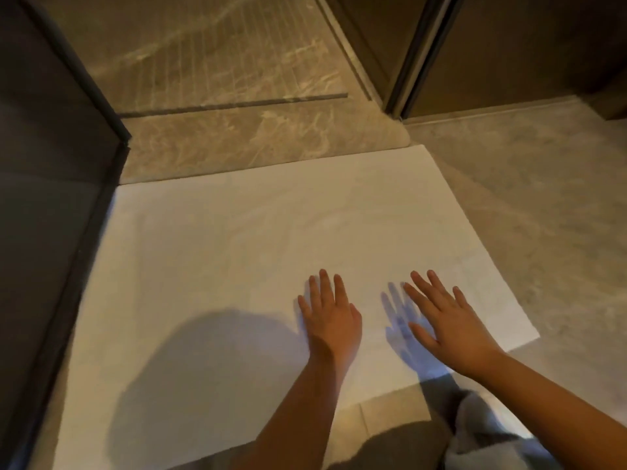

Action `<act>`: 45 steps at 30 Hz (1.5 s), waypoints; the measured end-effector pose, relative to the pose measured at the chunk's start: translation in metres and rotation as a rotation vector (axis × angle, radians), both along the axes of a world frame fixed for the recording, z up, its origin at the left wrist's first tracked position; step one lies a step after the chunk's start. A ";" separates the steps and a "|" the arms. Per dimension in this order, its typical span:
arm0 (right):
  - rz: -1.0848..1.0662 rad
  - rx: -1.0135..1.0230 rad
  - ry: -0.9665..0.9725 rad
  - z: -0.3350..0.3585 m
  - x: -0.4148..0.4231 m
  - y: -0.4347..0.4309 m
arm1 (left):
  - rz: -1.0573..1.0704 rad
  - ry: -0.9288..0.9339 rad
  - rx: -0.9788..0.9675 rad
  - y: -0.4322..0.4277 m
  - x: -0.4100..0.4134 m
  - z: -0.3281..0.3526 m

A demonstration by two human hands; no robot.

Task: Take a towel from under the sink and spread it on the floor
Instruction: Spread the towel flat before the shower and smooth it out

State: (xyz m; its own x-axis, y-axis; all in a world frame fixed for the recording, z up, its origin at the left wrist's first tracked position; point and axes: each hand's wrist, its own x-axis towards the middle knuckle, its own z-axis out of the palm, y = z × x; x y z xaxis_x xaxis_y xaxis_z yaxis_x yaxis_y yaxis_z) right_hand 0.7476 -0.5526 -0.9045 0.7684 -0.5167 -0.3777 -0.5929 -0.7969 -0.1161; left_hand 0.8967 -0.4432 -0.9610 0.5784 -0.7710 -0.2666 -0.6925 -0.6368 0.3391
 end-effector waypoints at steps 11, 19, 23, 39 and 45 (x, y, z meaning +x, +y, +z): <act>-0.298 -0.113 0.002 0.035 -0.099 0.031 | -0.117 0.057 0.030 0.027 -0.016 0.009; -0.014 0.094 0.035 -0.033 -0.058 0.012 | -0.187 -0.126 0.104 0.046 -0.023 0.003; 0.141 0.059 -0.014 -0.061 -0.024 0.012 | -0.108 -0.133 0.232 0.059 -0.029 -0.010; -0.310 -0.071 -0.038 -0.108 -0.102 -0.073 | -0.055 -0.059 0.309 0.066 -0.036 -0.037; -0.346 -0.075 -0.010 -0.108 -0.115 -0.066 | -0.103 -0.085 0.278 0.069 -0.034 -0.042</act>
State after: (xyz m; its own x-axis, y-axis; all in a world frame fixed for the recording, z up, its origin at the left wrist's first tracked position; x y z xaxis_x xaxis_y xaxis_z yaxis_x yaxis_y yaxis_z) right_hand 0.6324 -0.6181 -1.0128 0.5464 -0.7731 -0.3221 -0.8285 -0.5553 -0.0727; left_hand 0.8626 -0.3738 -1.0028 0.5300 -0.7311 -0.4296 -0.7769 -0.6217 0.0995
